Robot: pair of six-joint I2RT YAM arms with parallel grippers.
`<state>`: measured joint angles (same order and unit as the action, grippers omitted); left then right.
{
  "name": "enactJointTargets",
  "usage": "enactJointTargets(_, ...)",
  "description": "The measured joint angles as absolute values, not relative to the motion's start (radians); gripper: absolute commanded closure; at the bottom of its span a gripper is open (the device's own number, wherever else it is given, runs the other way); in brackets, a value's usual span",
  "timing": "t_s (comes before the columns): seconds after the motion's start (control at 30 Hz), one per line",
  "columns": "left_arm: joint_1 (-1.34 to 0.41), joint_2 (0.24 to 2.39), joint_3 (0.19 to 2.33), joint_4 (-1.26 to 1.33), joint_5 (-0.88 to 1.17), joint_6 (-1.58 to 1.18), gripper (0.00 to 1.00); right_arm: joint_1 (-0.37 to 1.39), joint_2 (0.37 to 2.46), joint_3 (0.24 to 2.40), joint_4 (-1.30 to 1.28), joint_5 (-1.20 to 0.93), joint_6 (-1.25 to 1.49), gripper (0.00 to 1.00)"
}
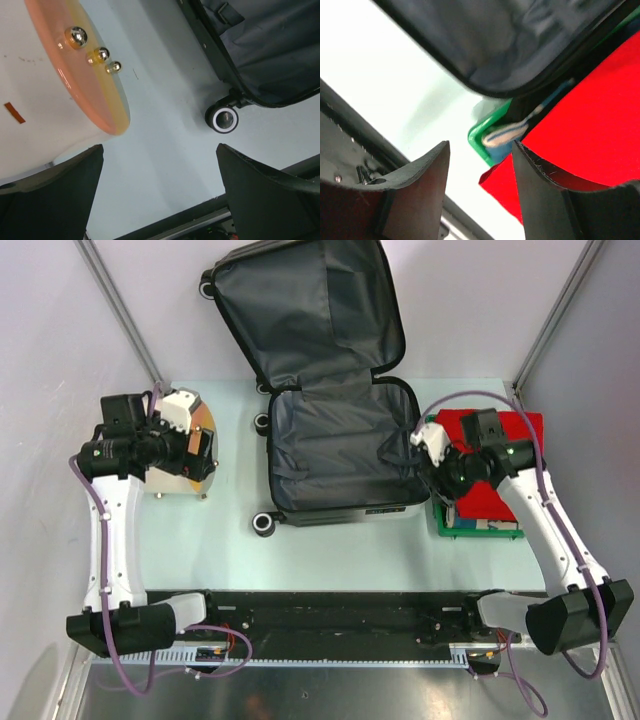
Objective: Open, take out, and arrange the luggage
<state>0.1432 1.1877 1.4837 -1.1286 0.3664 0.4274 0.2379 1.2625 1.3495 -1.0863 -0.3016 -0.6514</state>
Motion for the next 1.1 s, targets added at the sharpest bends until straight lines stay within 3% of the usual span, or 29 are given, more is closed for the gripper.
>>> enactJointTargets(0.37, 0.137, 1.223, 1.521, -1.131, 0.397, 0.417, 0.00, 0.222, 1.228, 1.005, -1.013, -0.206, -0.781, 0.37)
enactJointTargets(0.73, 0.135, 1.223, 1.536, -1.131, 0.385, 0.428, 0.00, 0.266, 1.296, 0.865, -0.851, -0.155, -0.839, 0.37)
enactJointTargets(0.83, 0.135, 1.223, 1.537, -1.132, 0.376, 0.436, 0.00, 0.269, 1.319, 0.850, -0.815, -0.126, -0.839, 0.43)
enactJointTargets(1.1, 0.135, 1.223, 1.538, -1.132, 0.369, 0.453, 0.00, 0.212, 1.356, 0.831, -0.778, -0.091, -0.733, 0.90)
